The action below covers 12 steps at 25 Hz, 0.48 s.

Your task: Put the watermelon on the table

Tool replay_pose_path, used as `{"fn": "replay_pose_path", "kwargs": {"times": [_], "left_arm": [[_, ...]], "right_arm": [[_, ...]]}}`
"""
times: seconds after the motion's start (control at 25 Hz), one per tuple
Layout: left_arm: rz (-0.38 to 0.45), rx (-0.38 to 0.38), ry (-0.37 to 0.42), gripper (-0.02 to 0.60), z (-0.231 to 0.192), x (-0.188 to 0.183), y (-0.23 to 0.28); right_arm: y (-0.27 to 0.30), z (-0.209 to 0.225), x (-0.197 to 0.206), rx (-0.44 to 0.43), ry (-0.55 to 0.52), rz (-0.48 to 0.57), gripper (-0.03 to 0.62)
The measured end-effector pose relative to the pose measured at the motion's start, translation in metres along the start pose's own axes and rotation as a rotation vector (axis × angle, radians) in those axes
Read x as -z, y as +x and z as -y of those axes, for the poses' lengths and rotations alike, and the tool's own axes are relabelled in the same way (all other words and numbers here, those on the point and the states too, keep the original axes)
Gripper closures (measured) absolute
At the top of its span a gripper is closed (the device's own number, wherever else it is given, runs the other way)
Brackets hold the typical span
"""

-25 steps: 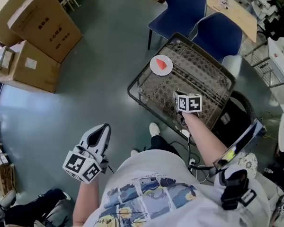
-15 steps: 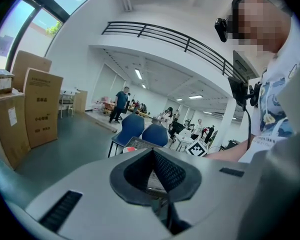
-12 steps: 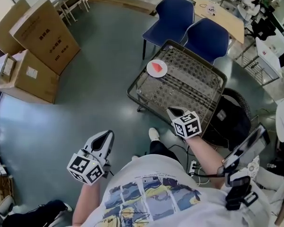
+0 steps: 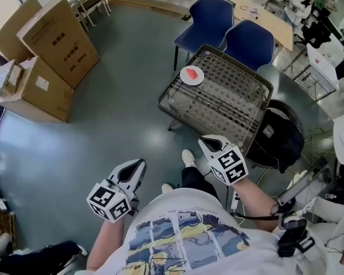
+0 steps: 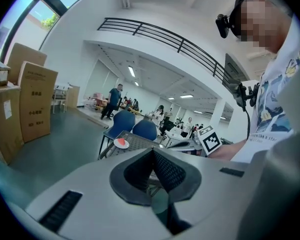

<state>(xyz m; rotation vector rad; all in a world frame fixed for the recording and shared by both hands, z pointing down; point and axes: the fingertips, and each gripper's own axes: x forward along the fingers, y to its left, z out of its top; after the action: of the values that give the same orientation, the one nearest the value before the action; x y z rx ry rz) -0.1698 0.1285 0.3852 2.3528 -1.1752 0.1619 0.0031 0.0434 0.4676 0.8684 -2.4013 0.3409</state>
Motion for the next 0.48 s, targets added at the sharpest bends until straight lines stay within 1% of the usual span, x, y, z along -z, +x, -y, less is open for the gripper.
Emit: {"fn": "replay_pose_path", "kwargs": {"times": [0.2,0.48], "left_arm": [[-0.005,0.026,0.002,0.572,0.005,0.021,-0.031],[0.006,0.05,-0.005,0.572,0.019,0.035,-0.029]], "right_arm": [[-0.02,-0.057,-0.004,-0.024,-0.016,0.037,0.583],[-0.037,-0.078,0.0,-0.047,-0.049,0.047,0.583]]}}
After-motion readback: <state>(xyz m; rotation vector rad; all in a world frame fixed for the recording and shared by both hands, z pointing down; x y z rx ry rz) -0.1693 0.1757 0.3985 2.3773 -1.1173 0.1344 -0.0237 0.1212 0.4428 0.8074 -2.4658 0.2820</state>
